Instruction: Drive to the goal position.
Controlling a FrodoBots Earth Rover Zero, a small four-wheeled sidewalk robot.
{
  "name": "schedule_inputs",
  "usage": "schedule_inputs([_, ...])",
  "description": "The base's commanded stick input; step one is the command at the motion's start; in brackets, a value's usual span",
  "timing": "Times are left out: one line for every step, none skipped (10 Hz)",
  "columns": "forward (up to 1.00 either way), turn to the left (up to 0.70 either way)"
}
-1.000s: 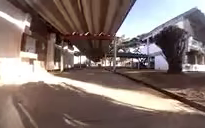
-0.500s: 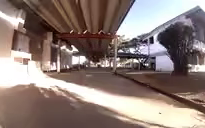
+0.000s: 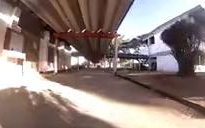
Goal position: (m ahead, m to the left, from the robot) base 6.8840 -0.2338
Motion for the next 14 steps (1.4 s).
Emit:
schedule_inputs([0.85, 0.00])
schedule_inputs([0.85, 0.00])
schedule_inputs([0.85, 0.00])
schedule_inputs([0.85, 0.00])
schedule_inputs([0.85, 0.00])
schedule_inputs([0.85, 0.00])
schedule_inputs([0.85, 0.00])
schedule_inputs([0.85, 0.00])
schedule_inputs([0.85, 0.00])
schedule_inputs([0.85, 0.00])
schedule_inputs([0.85, 0.00])
schedule_inputs([0.85, 0.00])
schedule_inputs([0.85, 0.00])
schedule_inputs([0.85, 0.00])
